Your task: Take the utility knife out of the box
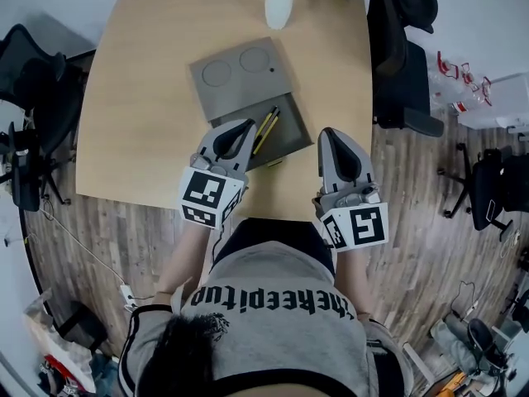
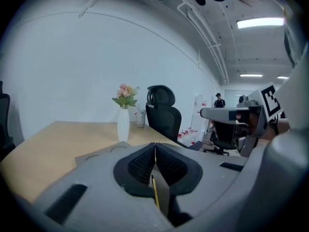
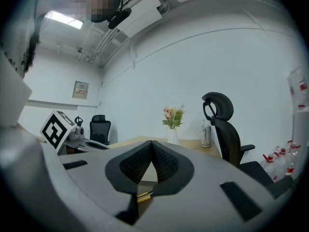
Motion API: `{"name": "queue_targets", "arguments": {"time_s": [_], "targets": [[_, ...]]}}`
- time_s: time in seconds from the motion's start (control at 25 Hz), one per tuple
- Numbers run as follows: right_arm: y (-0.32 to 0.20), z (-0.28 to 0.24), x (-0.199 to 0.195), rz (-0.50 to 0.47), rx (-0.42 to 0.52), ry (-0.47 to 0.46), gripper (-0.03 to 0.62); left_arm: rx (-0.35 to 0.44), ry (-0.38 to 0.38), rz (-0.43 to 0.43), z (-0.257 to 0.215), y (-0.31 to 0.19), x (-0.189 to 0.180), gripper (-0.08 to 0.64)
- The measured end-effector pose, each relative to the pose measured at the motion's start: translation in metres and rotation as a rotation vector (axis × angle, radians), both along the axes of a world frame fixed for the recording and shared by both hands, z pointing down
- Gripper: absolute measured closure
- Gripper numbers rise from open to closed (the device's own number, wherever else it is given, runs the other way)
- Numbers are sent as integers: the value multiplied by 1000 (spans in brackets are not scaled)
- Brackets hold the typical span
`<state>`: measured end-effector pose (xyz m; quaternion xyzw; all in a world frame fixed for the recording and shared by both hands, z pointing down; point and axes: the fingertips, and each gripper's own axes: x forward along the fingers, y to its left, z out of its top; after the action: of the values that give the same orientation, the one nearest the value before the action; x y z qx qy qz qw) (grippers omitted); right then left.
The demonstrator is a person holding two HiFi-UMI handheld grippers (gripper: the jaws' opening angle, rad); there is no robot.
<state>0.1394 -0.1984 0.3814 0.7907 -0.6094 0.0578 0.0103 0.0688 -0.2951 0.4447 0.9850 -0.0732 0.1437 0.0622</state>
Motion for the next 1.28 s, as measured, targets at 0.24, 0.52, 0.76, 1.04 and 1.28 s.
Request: {"name": "queue_targets", "arguments": {"time_s": [0.24,0.52,0.76,1.04,1.28], "targets": [[-3,10,17,-2,-15,-27,586,-12,-138,33,40,1,22,540],[2,26,41,17,-37,-63,586,-28,-274,51,88,2,42,540],[5,37,58,33,-55,-86,586,-53,-370,76,122,6,51,529],[9,47,74,45,-64,-107,586,-71,-452,94,150,13,60,453],[11,54,81,45,-72,-124,586,-81,-530,73,175,14,59,404]]}}
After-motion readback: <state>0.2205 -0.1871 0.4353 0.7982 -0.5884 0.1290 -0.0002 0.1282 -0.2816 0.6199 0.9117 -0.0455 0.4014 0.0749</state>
